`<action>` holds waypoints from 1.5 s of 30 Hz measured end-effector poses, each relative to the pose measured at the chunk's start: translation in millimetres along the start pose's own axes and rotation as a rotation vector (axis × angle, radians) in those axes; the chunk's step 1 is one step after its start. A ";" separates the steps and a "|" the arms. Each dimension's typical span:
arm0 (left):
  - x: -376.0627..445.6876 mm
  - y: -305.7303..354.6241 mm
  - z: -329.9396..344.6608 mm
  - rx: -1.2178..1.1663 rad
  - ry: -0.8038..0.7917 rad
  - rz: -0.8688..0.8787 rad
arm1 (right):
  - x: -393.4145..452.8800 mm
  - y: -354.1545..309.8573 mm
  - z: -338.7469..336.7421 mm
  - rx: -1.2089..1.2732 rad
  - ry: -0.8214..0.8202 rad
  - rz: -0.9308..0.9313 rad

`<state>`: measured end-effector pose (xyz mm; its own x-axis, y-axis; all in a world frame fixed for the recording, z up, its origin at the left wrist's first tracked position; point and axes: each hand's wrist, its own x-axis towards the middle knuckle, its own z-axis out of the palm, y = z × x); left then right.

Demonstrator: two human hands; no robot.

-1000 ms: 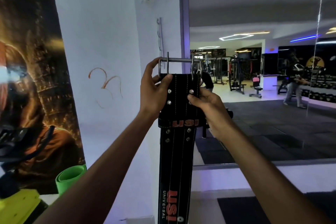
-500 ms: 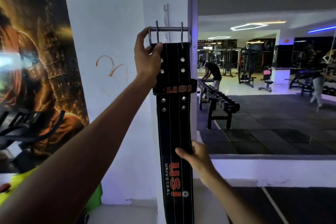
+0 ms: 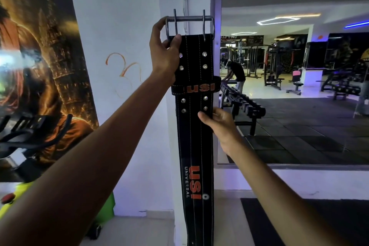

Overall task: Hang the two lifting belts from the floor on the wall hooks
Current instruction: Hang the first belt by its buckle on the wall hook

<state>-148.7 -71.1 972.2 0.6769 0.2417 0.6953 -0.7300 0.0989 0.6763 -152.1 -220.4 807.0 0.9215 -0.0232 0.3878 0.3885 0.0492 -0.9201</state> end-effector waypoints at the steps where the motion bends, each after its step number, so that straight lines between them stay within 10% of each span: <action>1: 2.2 0.8 0.1 -0.002 -0.003 0.008 | -6.1 5.6 1.7 -0.003 -0.022 0.014; 11: 5.5 -15.2 -10.2 -0.014 0.019 -0.051 | -82.9 108.0 -3.3 -0.205 -0.206 0.259; 22: -0.2 -17.3 -11.4 -0.077 -0.028 -0.045 | 60.9 -139.7 10.8 -0.067 0.032 -0.221; 36: -68.0 -54.6 -54.0 0.138 -0.362 0.032 | 81.8 -165.7 27.1 0.032 0.210 -0.293; 45: -179.0 -157.5 -92.7 0.162 -0.361 -0.362 | 70.3 -167.1 22.8 0.016 0.225 -0.312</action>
<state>-163.7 -40.5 718.6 0.8929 -0.1304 0.4311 -0.4394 -0.0424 0.8973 -152.2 -207.5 989.2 0.7361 -0.2580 0.6257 0.6516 0.0203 -0.7583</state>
